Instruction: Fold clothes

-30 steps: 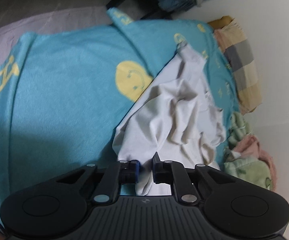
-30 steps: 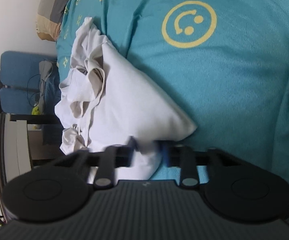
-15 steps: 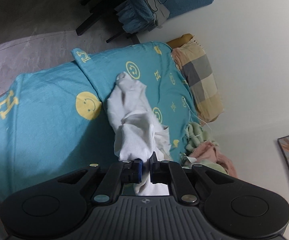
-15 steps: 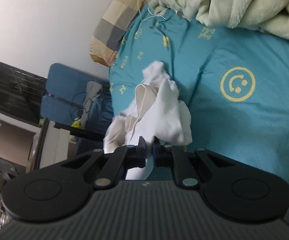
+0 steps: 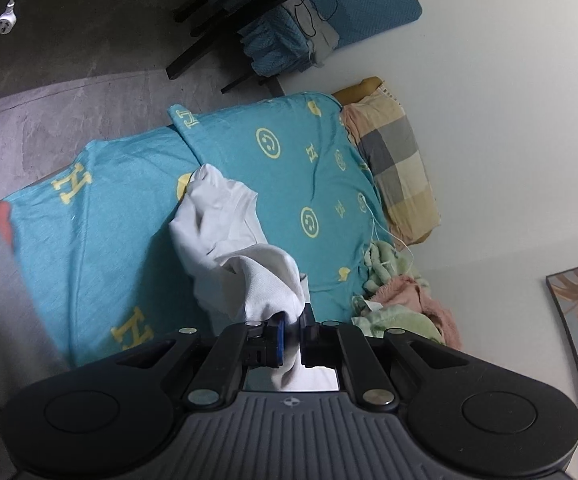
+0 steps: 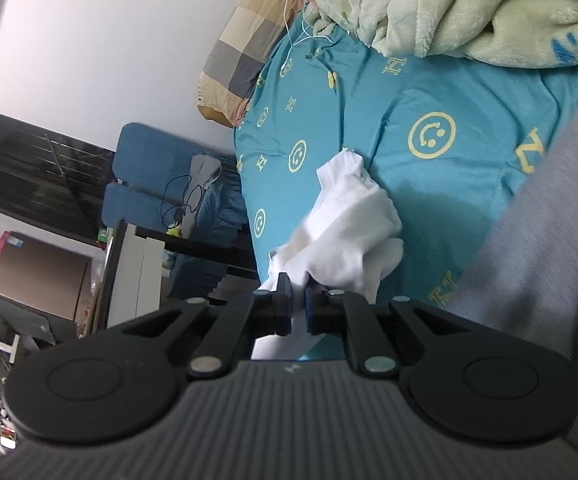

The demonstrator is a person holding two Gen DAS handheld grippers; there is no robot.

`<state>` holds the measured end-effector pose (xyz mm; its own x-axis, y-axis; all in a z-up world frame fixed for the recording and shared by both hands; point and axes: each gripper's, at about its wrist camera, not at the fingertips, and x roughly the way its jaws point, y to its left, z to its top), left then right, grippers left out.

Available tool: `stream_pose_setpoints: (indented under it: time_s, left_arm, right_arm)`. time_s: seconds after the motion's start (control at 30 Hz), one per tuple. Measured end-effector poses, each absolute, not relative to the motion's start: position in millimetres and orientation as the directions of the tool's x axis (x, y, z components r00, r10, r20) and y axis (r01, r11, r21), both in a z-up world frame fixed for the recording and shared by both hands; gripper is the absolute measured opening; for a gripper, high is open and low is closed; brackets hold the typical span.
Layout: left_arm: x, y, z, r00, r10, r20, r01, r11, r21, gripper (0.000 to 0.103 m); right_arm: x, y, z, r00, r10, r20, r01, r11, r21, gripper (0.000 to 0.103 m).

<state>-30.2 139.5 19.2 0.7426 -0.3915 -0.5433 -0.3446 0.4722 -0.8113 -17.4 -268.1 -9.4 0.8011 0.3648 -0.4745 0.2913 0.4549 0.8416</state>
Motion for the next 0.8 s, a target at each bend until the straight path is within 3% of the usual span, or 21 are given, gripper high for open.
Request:
stream_pose_setpoints:
  time_s: [0.3, 0.47, 0.8]
  left_arm:
    - [104.9, 132.8, -5.9, 0.724, -0.347, -0.597, -0.403, 0.49, -0.773, 0.008]
    - [187.2, 132.3, -53.7, 0.689, -0.343, -0.638, -0.424, 0.523, -0.739, 0.009]
    - [262.1, 133.1, -130.3, 0.602, -0.311, -0.735, -0.406, 0.674, -0.617, 0.012]
  right_arm:
    - [109.1, -269.1, -24.9, 0.771, 0.363, -0.524, 0.345, 0.453, 0.822, 0.01]
    - [183.7, -267.2, -61.2, 0.731, 0.358, -0.582, 0.39, 0.48, 0.786, 0.01]
    - [270.9, -261.3, -139.2, 0.653, 0.386, -0.652, 0.371, 0.587, 0.72, 0.011]
